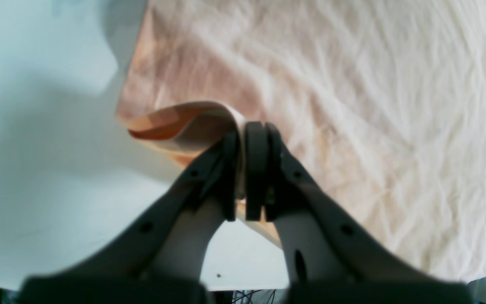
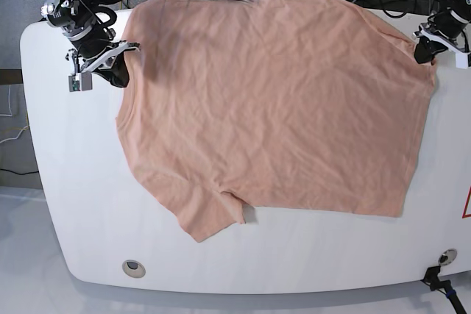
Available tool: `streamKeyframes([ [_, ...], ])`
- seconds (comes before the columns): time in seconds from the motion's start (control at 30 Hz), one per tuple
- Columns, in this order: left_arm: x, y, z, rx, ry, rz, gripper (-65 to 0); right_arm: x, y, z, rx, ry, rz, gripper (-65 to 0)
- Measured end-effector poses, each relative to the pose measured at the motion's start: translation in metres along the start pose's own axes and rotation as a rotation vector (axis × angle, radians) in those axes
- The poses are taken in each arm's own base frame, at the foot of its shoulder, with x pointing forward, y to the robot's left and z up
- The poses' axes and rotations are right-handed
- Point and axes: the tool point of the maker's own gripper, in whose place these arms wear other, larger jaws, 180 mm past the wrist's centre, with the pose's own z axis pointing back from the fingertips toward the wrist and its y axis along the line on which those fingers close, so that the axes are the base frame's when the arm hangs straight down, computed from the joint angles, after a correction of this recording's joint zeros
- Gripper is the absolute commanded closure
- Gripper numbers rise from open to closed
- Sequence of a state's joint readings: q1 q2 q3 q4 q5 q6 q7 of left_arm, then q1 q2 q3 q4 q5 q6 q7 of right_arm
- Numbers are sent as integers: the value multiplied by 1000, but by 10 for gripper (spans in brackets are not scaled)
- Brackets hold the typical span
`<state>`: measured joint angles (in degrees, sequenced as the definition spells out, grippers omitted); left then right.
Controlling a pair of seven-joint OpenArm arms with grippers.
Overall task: Fold the T-shirt properly
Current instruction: 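Release the right gripper and move it along the shirt's side edge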
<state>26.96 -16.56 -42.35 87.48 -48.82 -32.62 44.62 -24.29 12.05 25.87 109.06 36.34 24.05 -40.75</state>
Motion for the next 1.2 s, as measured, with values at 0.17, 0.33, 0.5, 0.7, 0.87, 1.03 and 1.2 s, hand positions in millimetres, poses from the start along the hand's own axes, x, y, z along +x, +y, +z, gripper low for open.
streamKeyframes([
  [0.17, 0, 0, 0, -1, -1, 0, -19, 22, -2, -12, 9, -55, -4, -191],
  [0.33, 0, 0, 0, 1, 1, -2, -19, 26, -16, -33, 1, -55, -56, -344],
  [0.5, 1, 0, -1, 0, -1, -3, -19, 42, -39, -57, -11, -58, -86, -352],
  [0.7, 1, 0, -1, 1, 1, -4, -19, 48, -76, -83, -46, -26, -161, -351],
  [0.87, 0, 0, -1, 1, 2, -5, -19, 28, -101, -91, -84, 35, -232, -351],
  [1.03, 1, -1, -1, 0, 0, -4, -19, 24, -97, -94, -72, 34, -249, -351],
  [1.2, 1, 0, -1, 1, 0, -4, -19, 18, -68, -109, 0, 51, -226, -350],
])
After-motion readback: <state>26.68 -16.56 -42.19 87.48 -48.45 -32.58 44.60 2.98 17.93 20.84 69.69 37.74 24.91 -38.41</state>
